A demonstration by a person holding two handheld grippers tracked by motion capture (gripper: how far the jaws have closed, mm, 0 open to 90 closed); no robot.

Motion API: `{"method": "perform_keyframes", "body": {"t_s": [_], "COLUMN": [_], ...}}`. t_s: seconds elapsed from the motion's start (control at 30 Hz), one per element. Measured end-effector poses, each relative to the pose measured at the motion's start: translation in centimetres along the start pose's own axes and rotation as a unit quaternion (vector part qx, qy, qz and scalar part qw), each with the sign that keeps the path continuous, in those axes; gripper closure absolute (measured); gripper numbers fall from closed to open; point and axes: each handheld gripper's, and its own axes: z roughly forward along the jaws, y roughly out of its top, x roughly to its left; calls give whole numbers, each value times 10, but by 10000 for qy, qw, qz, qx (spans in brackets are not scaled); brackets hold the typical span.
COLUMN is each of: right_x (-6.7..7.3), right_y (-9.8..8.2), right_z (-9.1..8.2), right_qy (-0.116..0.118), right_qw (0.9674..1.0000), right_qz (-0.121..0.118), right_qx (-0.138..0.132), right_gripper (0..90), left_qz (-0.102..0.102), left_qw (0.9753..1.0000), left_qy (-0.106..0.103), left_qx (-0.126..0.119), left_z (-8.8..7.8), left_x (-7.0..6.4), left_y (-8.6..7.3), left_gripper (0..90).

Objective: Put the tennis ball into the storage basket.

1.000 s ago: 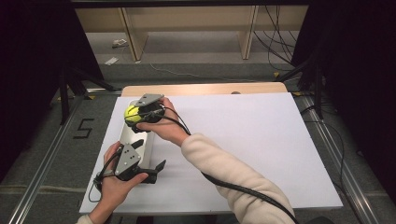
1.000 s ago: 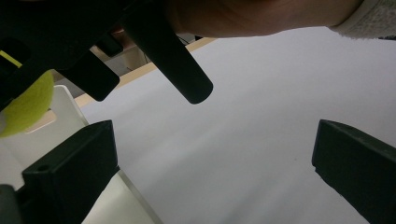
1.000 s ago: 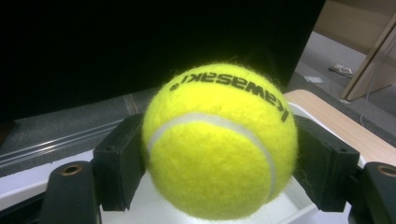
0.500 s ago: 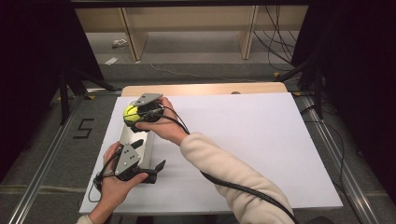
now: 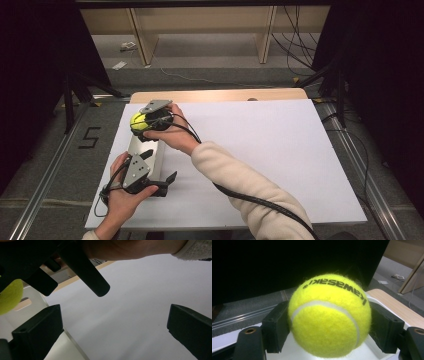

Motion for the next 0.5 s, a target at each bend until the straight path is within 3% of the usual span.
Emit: {"method": "perform_keyframes", "body": {"t_s": [0.5], "right_x": [1], "right_y": [3], "right_z": [3], "right_qy": [85], "right_qw": [10000], "right_qz": [-6], "right_qx": [17], "right_gripper": [260], "left_qz": [10], "left_qw": [10000], "left_qy": [9], "left_qx": [12], "left_z": [0], "left_x": [0], "left_y": [0], "left_gripper": [0]}}
